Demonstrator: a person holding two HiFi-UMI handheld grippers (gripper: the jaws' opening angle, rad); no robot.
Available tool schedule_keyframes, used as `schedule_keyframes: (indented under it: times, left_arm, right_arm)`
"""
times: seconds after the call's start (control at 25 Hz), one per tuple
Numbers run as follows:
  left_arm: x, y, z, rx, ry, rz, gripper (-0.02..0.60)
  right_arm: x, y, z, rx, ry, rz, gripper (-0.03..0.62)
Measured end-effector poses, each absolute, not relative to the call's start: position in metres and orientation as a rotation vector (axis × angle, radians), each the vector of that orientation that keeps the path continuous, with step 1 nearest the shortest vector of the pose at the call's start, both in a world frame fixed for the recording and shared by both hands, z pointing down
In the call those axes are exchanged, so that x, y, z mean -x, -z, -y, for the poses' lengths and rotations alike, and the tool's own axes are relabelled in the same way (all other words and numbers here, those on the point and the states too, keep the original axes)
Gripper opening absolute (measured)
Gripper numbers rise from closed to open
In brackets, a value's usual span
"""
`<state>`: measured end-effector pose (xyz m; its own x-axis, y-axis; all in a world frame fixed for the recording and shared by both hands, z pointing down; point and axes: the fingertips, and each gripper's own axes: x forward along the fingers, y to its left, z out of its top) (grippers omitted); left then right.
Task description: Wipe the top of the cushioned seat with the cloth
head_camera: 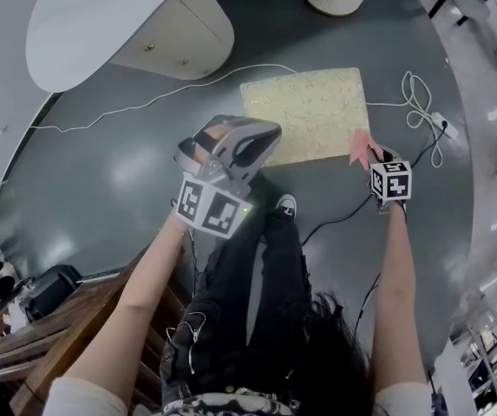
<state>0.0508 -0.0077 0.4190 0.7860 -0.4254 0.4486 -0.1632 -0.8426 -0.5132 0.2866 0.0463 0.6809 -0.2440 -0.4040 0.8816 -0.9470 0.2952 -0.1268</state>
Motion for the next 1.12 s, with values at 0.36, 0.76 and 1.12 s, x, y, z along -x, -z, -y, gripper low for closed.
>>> schedule_keyframes:
  times: [0.36,0.76,1.12]
  left_arm:
    - [-0.063,-0.414,0.0,2.515,0.787,-0.391,0.012]
    - [-0.072,-0.372,-0.02,2.47,0.779,-0.381,0.012]
    - [-0.075,-0.295,-0.061,2.459,0.759,-0.488,0.012]
  right_arm:
    - [-0.303,-0.67,-0.054,-1.301,-0.917,1.781,0.009]
    - [-0.257,-0.567,-0.053,-1.384,-0.848,2.049,0.009]
    - [-0.213,-0.439,-0.075,-1.345,-0.757,2.246,0.009]
